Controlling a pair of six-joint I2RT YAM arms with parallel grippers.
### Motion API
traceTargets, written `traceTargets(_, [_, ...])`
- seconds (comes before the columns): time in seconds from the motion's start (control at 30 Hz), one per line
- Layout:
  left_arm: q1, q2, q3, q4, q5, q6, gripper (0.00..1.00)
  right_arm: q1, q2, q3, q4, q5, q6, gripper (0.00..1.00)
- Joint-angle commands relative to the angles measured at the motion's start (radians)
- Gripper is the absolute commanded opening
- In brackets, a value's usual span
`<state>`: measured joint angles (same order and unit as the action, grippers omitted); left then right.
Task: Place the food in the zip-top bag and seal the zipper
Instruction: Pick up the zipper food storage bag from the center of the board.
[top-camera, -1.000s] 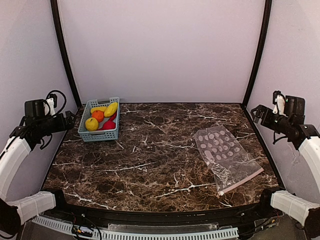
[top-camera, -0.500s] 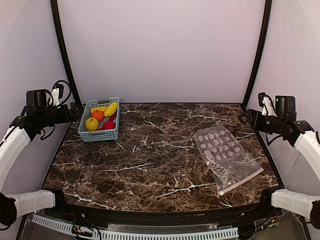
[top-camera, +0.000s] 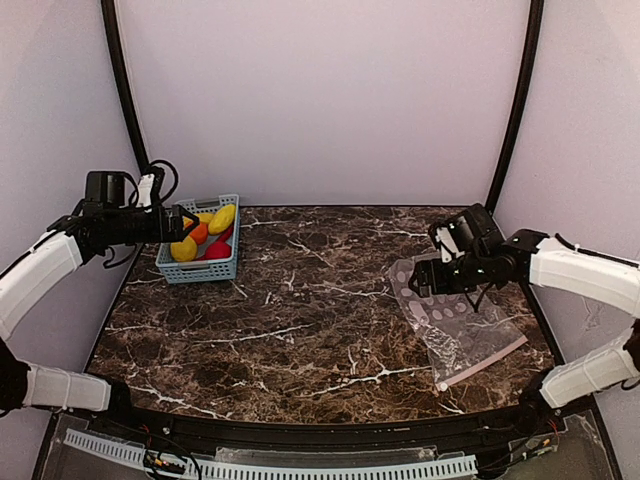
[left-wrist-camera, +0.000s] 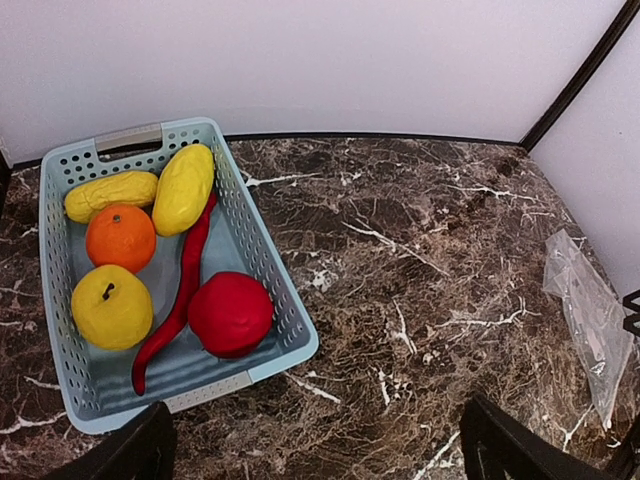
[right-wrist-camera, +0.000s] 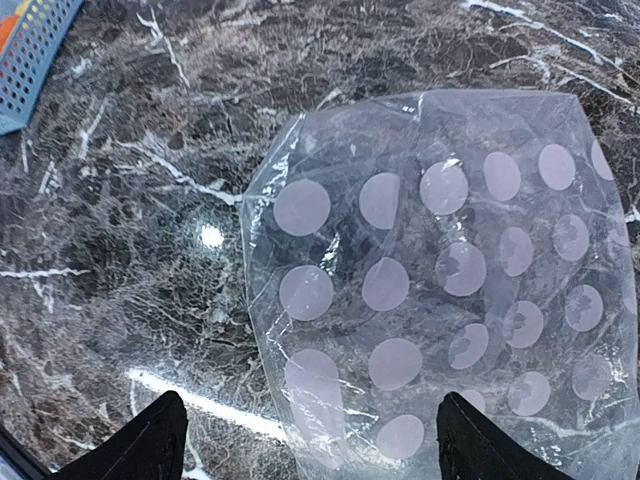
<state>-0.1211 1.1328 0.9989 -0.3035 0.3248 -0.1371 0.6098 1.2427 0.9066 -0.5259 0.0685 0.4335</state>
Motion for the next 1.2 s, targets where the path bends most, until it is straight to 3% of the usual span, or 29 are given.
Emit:
traceTargets(0.0, [-0.003, -0.027, -0.033, -0.004, -0.02, 0.028, 1.0, 0.094, 0.12, 0.073, -0.019, 0.166, 0.051, 0.84])
traceTargets(0.47, [-0.002, -0.028, -0.029, -0.018, -0.044, 0.047, 1.0, 0.222, 0.396, 0.224, -0.187, 0.44, 0.14, 0.83])
traceTargets(0.83, [-0.002, -0.032, -0.035, -0.01, -0.037, 0.04, 1.0, 0.222, 0.477, 0.255, -0.194, 0.47, 0.154, 0.54])
traceTargets(0.97, [-0.002, -0.03, -0.037, -0.006, -0.026, 0.038, 1.0, 0.222, 0.488, 0.256, -0.189, 0.463, 0.156, 0.49])
traceTargets(1.17, [-0.002, -0.031, -0.037, -0.004, -0.017, 0.036, 1.0, 0.222, 0.494, 0.245, -0.143, 0.384, 0.116, 0.72])
